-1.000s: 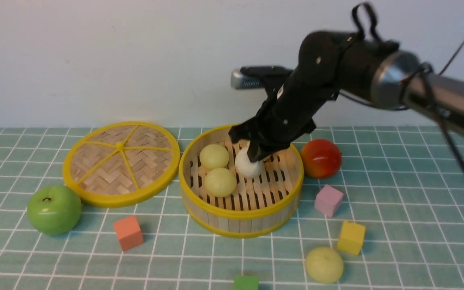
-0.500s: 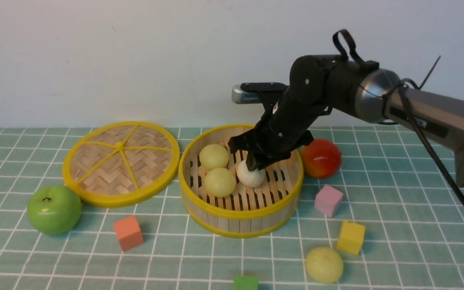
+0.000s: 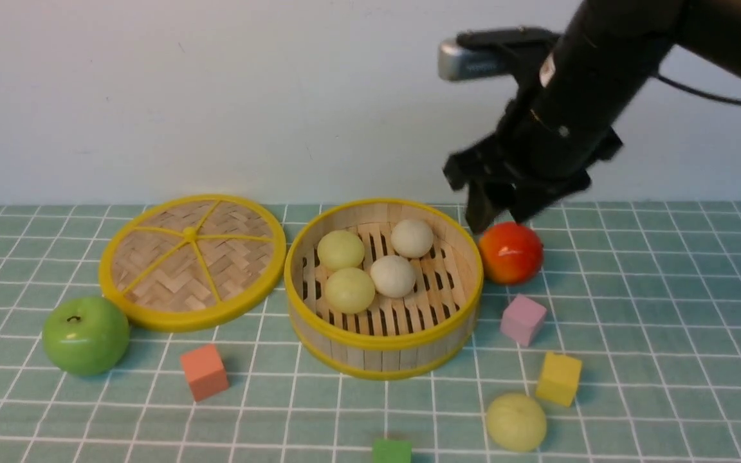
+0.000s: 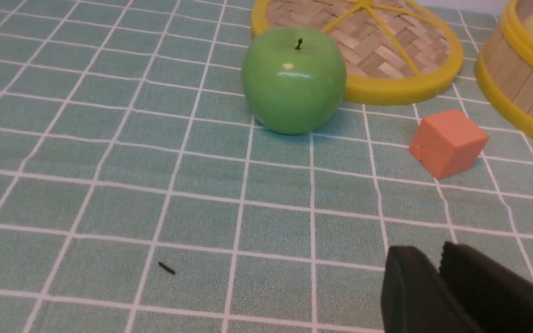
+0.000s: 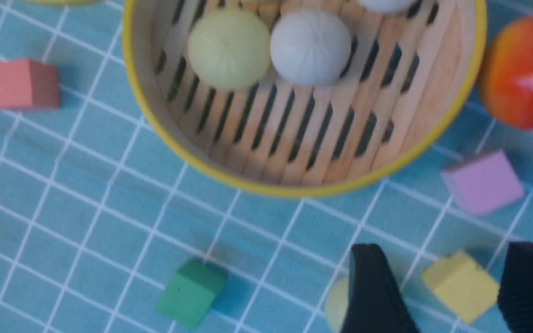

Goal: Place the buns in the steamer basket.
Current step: Use the right arm to grab a steamed stuffed bun

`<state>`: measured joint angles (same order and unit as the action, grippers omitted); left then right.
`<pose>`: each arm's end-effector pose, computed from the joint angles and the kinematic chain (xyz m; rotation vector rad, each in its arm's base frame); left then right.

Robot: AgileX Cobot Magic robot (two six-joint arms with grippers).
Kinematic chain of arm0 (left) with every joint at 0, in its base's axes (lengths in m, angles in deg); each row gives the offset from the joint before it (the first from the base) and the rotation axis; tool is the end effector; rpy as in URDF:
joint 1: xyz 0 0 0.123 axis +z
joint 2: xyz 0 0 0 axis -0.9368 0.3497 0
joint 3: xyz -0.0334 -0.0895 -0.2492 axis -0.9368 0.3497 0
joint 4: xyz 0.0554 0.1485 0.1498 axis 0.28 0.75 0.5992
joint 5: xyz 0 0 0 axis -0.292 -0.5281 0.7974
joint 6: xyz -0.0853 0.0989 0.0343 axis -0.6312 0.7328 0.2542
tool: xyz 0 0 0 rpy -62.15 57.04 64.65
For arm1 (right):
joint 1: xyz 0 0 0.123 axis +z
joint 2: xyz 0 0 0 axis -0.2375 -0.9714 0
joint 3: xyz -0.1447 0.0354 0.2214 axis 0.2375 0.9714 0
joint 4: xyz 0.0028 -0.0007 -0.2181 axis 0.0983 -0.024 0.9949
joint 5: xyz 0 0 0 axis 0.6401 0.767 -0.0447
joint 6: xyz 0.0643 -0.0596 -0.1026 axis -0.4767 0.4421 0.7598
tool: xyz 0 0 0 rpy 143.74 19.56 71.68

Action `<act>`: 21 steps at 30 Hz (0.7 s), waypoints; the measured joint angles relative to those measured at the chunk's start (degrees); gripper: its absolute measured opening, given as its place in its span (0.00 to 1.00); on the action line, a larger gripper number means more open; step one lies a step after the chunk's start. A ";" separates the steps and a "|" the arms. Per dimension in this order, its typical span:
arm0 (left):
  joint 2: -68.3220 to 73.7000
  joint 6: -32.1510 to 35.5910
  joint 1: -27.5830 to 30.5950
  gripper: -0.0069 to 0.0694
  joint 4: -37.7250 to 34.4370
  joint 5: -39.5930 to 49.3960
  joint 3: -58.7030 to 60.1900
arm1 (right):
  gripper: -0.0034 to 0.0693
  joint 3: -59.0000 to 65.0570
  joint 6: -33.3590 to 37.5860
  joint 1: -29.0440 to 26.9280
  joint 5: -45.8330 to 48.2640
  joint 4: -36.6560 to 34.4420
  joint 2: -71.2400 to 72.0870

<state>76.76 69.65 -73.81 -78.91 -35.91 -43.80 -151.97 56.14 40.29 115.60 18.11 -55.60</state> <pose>0.0782 -0.0004 0.1556 -0.1245 1.8906 -0.1342 0.3162 0.1781 0.2730 -0.4488 2.7813 0.3391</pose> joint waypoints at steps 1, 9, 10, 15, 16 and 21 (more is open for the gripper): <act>0.00 0.00 0.00 0.24 0.00 0.00 0.00 | 0.53 4.55 -0.41 0.35 -0.60 -0.20 1.14; 0.00 0.00 0.00 0.25 0.00 0.00 0.00 | 0.46 27.37 -1.92 4.56 -11.51 -1.47 2.94; 0.00 0.00 0.00 0.26 0.00 0.00 0.00 | 0.46 28.25 -2.36 4.56 -12.73 -1.41 2.94; 0.00 0.00 0.00 0.26 0.00 0.00 0.00 | 0.45 29.41 -3.34 4.43 -16.77 1.83 2.56; 0.00 0.00 0.00 0.26 0.00 0.00 0.00 | 0.45 29.41 -3.34 4.43 -17.10 2.20 2.21; 0.00 0.00 0.00 0.27 0.00 0.00 0.00 | 0.45 29.46 -3.39 4.43 -18.71 2.71 -0.67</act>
<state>76.76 69.65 -73.81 -78.91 -35.91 -43.80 -122.51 52.75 44.72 96.89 20.82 -56.27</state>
